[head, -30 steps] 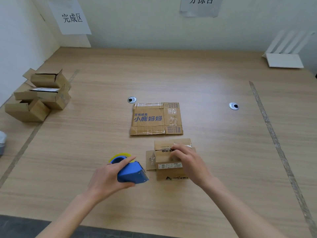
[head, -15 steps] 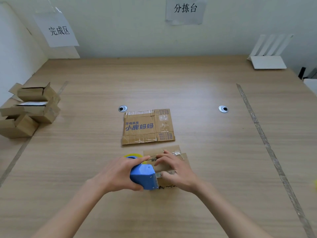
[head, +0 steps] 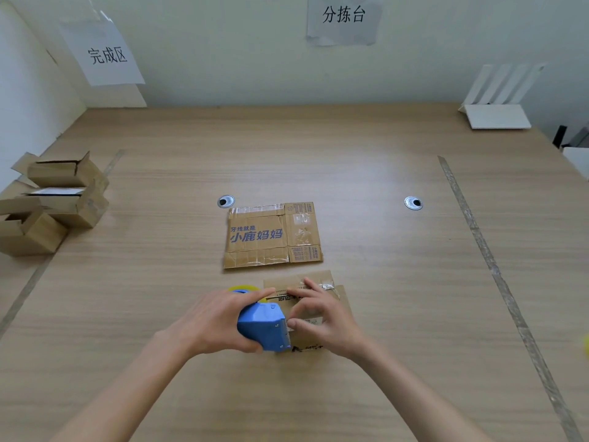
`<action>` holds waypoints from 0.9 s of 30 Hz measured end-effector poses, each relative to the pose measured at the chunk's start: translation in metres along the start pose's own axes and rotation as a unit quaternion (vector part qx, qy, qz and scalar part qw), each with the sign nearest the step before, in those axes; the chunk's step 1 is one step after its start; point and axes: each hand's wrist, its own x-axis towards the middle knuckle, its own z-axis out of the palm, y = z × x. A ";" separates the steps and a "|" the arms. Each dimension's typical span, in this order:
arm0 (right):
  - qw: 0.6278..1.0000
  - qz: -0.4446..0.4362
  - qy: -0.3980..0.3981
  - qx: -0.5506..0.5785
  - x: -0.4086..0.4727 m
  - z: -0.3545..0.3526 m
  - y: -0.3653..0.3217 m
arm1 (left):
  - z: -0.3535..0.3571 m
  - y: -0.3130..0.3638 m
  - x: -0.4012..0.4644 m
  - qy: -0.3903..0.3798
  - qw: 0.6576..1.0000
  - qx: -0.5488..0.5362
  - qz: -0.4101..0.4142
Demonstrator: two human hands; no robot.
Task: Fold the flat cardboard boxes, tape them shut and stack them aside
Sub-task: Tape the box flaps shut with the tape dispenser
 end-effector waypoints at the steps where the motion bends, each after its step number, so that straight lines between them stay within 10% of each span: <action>1: 1.000 0.001 0.001 0.004 0.001 0.000 0.001 | -0.001 0.001 -0.001 0.003 1.000 -0.003 0.003; 13: 0.999 0.018 -0.002 0.031 0.000 -0.002 -0.001 | -0.002 0.005 -0.014 0.109 0.994 -0.008 0.001; 27: 0.970 0.111 0.042 0.212 0.000 -0.016 -0.009 | -0.020 -0.017 0.000 0.063 0.995 0.040 -0.063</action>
